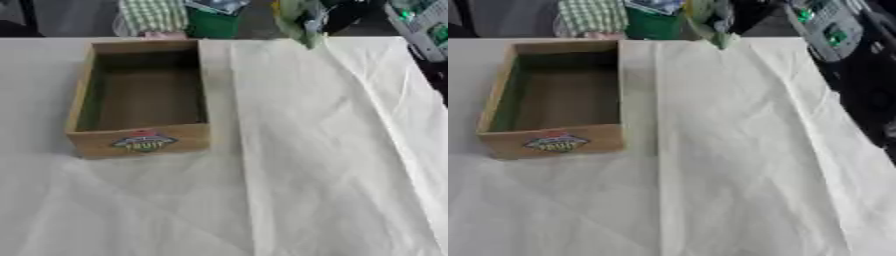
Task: Pick up objects on the table and place them in the box.
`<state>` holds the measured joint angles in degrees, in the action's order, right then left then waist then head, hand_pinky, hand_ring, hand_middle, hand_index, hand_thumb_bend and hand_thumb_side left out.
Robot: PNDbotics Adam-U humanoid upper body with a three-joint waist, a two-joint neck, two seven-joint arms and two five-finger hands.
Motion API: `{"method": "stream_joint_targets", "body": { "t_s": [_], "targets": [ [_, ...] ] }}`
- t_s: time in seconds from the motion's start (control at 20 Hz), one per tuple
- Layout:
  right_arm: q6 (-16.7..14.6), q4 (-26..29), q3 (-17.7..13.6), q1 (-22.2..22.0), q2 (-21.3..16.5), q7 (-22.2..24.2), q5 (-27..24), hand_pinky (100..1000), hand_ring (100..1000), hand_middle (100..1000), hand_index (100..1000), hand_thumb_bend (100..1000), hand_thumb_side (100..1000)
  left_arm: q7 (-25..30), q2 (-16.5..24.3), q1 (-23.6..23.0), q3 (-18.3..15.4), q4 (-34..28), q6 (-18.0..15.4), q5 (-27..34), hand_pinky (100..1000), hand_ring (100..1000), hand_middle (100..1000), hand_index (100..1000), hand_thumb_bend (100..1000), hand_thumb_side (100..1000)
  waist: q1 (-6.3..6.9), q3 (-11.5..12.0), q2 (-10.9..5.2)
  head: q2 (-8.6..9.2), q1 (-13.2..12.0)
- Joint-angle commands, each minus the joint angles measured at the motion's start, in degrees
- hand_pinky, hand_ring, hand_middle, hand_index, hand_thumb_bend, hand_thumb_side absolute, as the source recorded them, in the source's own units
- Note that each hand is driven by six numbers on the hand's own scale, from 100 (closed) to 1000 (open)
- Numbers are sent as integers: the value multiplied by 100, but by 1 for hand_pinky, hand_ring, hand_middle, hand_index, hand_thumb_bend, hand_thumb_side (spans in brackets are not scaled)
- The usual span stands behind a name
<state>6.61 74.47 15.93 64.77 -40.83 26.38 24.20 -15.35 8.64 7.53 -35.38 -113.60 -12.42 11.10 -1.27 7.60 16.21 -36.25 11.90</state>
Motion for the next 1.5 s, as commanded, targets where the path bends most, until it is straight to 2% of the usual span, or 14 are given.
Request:
{"method": "stream_joint_targets", "body": {
  "t_s": [0.05,0.4,0.65,0.85,1.15,1.5],
  "targets": [
    [60,119,3,345,304,-76,124,764,549,253,471,100,100,24,200,-7,43,-99,-8,12,775,497,501,683,105,618,8,52,-145,-45,88],
    [60,-29,24,712,1299,-186,512,774,548,250,473,100,100,93,184,37,111,-99,-23,89,775,497,501,684,108,619,9,291,-108,-8,303],
    [53,-228,73,838,1903,-375,918,773,548,249,471,100,100,137,168,81,139,-99,-32,136,776,497,501,684,107,618,-2,359,-47,-11,508],
    [63,-638,50,851,2265,-696,1384,773,548,248,471,100,100,173,168,143,163,-99,-44,172,776,497,501,684,107,618,-21,427,18,7,680],
    [79,-1322,-15,800,2789,-1245,1905,773,545,244,468,100,100,218,145,243,194,-99,-53,230,776,497,501,685,107,616,-40,590,121,99,810],
    [-63,-1924,-8,784,3131,-1648,2543,760,550,248,467,100,100,249,152,326,213,-99,-52,266,777,497,500,685,106,614,-93,697,181,166,941]
  ]
}}
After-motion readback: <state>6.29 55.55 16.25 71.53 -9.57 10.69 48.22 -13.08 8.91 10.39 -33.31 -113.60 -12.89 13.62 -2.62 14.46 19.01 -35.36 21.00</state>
